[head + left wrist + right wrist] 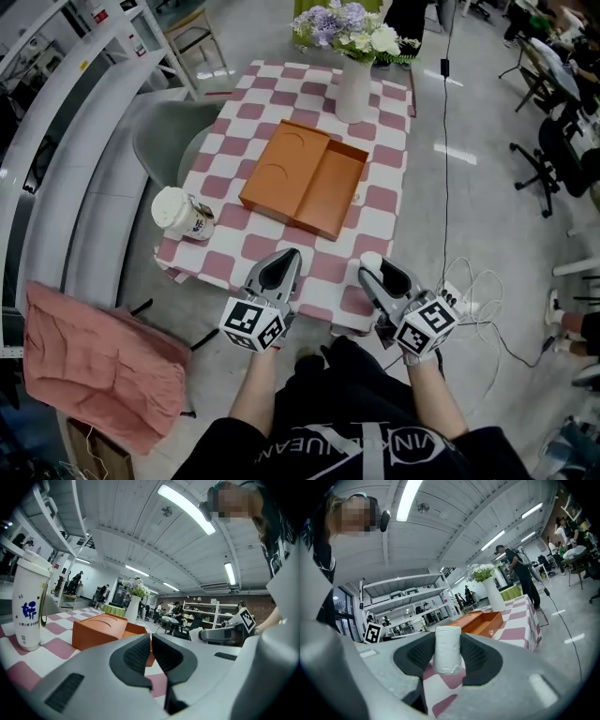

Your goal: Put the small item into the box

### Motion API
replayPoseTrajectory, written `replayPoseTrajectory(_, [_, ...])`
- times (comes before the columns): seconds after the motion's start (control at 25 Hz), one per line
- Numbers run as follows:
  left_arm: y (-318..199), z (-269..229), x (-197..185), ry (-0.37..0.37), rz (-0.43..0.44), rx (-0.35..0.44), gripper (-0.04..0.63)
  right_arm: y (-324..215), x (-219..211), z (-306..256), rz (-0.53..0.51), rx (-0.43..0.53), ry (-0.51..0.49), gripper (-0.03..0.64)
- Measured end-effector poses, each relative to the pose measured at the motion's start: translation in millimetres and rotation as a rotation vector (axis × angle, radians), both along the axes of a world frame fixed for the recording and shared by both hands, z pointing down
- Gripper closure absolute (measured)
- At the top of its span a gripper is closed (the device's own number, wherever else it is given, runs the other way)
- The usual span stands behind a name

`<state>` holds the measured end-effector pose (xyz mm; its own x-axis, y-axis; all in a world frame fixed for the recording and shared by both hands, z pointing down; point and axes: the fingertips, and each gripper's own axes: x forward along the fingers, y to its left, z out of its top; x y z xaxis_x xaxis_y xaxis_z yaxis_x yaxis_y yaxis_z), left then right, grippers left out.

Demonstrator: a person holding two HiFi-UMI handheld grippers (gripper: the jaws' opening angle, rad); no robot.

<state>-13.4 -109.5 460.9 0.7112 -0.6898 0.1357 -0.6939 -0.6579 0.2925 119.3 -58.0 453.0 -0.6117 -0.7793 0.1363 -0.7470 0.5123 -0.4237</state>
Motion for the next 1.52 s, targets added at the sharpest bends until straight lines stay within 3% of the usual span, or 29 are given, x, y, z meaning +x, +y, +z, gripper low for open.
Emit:
replayPoseTrajectory(0.4, [2, 6, 26, -0.051, -0.009, -0.016, 0.575, -22, 11, 3, -0.090, 0.004, -0.019, 0.449])
replayPoseTrajectory(0.72, [-2, 18, 19, -0.070, -0.058, -0.042, 0.575, -35, -6, 7, -0.183, 0.007, -0.020, 0.449])
replayPoseTrajectory(1.08, [-35, 23, 21, -0.129, 0.031, -0.004, 0.575, -63, -21, 1, -0.181, 0.001, -0.012, 0.449])
replayPoseTrajectory(1.52, [-57, 26, 20, -0.132, 0.083, -0.003, 0.575, -94, -33, 1, -0.161, -0.015, 0.027, 0.449])
